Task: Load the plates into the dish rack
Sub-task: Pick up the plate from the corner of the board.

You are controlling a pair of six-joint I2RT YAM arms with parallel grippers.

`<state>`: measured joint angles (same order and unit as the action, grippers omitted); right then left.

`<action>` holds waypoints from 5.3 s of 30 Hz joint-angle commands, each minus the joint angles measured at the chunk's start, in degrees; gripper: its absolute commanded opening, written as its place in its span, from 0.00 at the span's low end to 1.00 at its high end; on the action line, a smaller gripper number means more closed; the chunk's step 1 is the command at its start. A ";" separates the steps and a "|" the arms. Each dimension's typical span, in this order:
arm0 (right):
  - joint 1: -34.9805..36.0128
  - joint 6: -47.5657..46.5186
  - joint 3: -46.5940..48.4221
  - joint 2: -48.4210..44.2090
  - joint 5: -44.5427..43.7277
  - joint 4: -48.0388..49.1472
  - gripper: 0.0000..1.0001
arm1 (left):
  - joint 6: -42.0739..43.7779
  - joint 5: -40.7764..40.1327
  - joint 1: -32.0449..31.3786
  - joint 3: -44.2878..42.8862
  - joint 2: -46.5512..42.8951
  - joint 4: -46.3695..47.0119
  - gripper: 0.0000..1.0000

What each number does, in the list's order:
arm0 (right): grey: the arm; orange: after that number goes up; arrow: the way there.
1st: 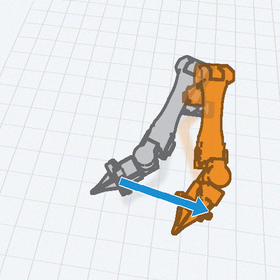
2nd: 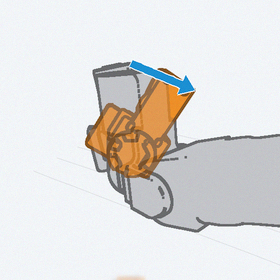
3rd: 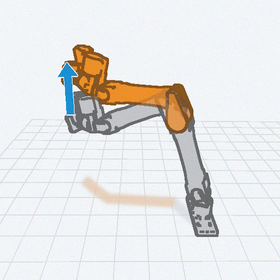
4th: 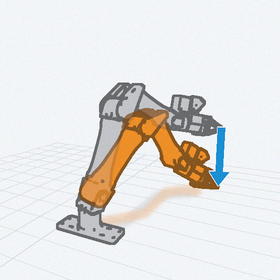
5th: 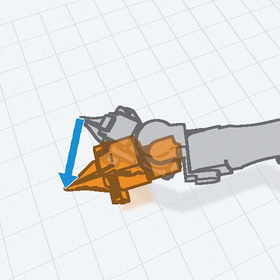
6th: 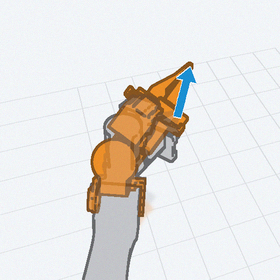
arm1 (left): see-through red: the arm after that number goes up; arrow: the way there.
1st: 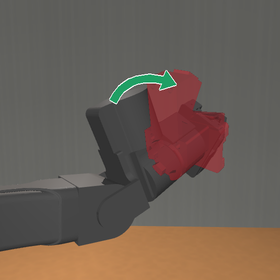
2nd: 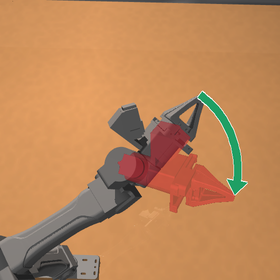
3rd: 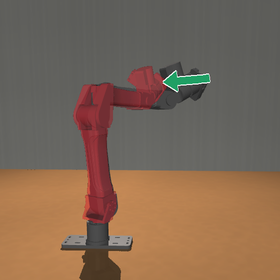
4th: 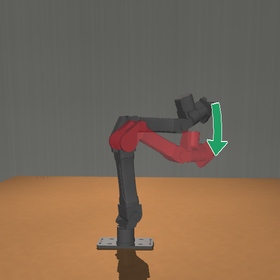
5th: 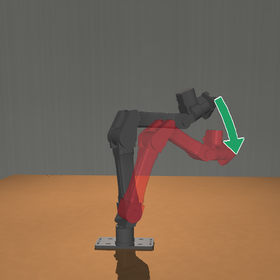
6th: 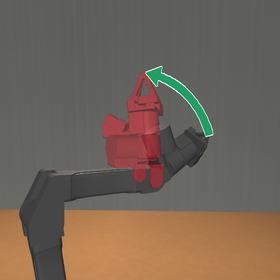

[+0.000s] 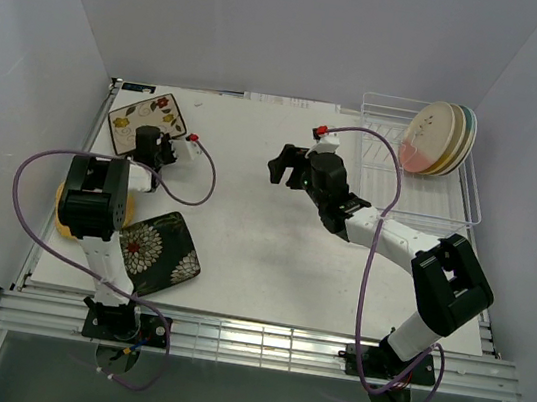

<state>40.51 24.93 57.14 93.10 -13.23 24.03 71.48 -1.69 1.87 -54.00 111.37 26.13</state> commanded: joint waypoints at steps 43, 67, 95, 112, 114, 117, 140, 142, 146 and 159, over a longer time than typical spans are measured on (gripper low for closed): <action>-8.26 35.19 0.51 9.91 30.28 10.51 0.91 | -26.48 22.71 -22.69 23.76 -27.70 2.08 0.00; -8.26 37.39 4.38 16.41 31.60 13.23 0.76 | -28.15 15.58 -30.52 26.57 -25.41 8.50 0.00; -8.26 37.74 7.01 20.81 33.01 15.34 0.38 | -29.21 18.22 -31.40 29.12 -30.69 8.50 0.00; -8.26 37.21 6.75 20.28 33.19 15.08 0.08 | -29.47 18.57 -31.40 30.44 -31.74 8.50 0.29; -8.17 37.21 6.66 20.28 33.10 15.08 0.08 | -29.73 18.48 -31.40 30.44 -31.74 8.50 0.32; -8.26 36.86 6.49 20.02 32.92 15.26 0.08 | -29.91 18.48 -31.40 30.70 -32.01 8.50 0.43; -8.17 21.58 5.96 13.69 24.93 7.00 0.08 | -34.66 19.27 -31.40 33.26 -44.05 6.57 0.67; -8.17 19.29 5.79 12.02 23.96 5.42 0.08 | -35.18 17.88 -31.31 32.47 -44.75 5.96 0.66; -7.99 15.95 5.70 9.56 20.28 2.17 0.08 | -38.68 16.55 -31.40 28.96 -46.76 1.30 0.69; -7.11 2.86 14.39 3.59 14.99 -10.75 0.08 | -56.09 14.61 -31.31 8.92 -49.41 -16.89 0.71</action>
<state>32.86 34.09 65.19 102.43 4.93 11.40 22.61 12.80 -29.36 -41.63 62.83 15.09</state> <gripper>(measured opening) 0.176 0.710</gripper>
